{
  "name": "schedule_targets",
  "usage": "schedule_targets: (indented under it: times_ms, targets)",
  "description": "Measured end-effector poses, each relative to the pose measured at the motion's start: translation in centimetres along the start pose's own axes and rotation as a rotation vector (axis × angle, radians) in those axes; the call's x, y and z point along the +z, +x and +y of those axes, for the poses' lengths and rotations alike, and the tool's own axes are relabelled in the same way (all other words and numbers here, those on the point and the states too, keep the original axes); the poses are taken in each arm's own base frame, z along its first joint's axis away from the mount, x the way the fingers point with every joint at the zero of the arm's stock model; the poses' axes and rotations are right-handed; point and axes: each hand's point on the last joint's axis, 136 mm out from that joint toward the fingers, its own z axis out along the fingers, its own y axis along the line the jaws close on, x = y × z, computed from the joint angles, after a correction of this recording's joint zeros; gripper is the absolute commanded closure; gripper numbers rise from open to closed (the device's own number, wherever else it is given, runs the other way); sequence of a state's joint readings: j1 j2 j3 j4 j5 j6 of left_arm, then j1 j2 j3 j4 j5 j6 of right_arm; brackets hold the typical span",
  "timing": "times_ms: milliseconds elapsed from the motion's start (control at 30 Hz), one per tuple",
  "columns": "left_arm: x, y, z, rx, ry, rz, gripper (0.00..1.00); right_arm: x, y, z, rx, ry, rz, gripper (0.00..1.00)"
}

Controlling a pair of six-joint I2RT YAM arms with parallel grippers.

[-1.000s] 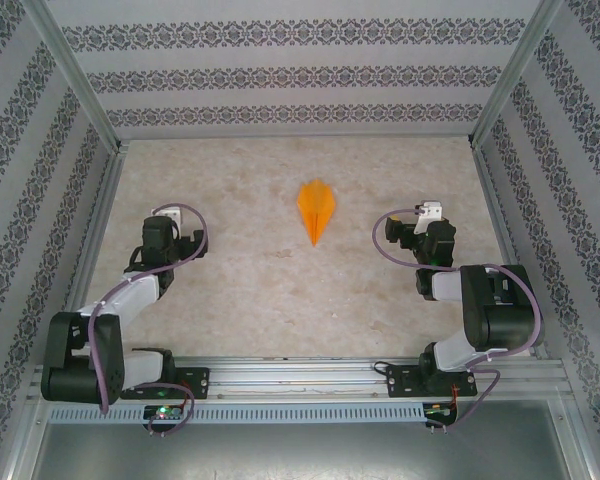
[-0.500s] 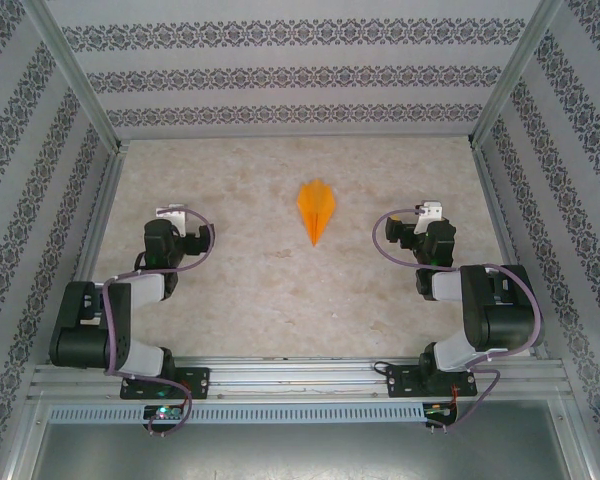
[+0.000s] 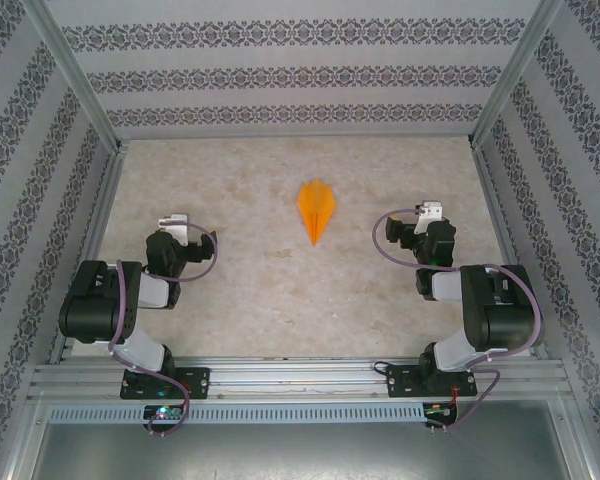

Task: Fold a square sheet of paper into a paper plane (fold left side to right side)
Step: Reset both arms

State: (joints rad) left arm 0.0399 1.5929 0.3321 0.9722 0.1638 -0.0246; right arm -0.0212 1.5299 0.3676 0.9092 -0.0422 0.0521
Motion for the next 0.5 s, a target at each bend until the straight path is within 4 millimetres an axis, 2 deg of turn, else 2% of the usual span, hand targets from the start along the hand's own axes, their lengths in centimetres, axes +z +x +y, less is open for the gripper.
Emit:
schedule_targets:
  times_ms: [133,500]
  targets:
    - [0.6,-1.8,0.3,0.003,-0.014,-0.036,0.00,0.0,0.0,0.0,0.000,0.000,0.000,0.02]
    - [0.6,-1.7,0.3,0.003,-0.017,-0.034,0.00,0.0,0.0,0.0,0.000,0.000,0.000,0.02]
